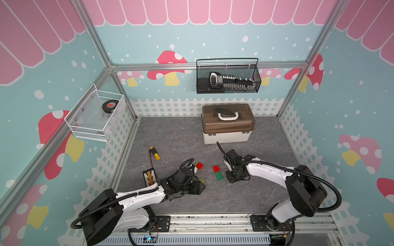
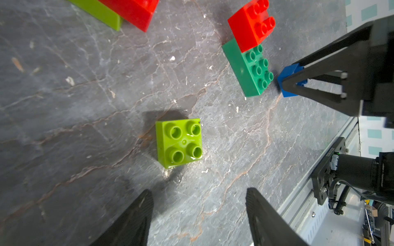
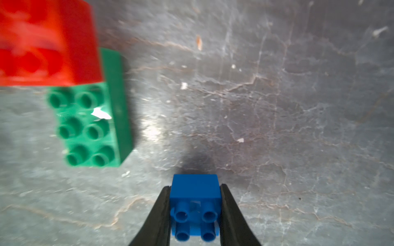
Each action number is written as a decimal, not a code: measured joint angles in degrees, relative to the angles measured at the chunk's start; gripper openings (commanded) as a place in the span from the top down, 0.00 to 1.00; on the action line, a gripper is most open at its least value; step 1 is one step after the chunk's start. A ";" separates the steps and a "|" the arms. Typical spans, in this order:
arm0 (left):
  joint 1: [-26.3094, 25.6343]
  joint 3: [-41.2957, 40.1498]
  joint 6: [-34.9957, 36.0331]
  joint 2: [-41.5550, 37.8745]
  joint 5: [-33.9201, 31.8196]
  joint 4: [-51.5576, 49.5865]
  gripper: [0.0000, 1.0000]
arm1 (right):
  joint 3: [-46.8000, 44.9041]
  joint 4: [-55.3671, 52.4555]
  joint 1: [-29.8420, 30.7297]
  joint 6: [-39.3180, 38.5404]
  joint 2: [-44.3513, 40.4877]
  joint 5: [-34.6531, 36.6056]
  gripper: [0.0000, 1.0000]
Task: Assemble the letter y with lego
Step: Pick up the lego brick from the center of the board.
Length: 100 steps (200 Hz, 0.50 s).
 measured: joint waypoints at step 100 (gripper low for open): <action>0.00 0.02 0.02 0.79 0.07 0.74 0.30 | 7.10 -0.15 6.14 0.87 2.56 -2.80 0.81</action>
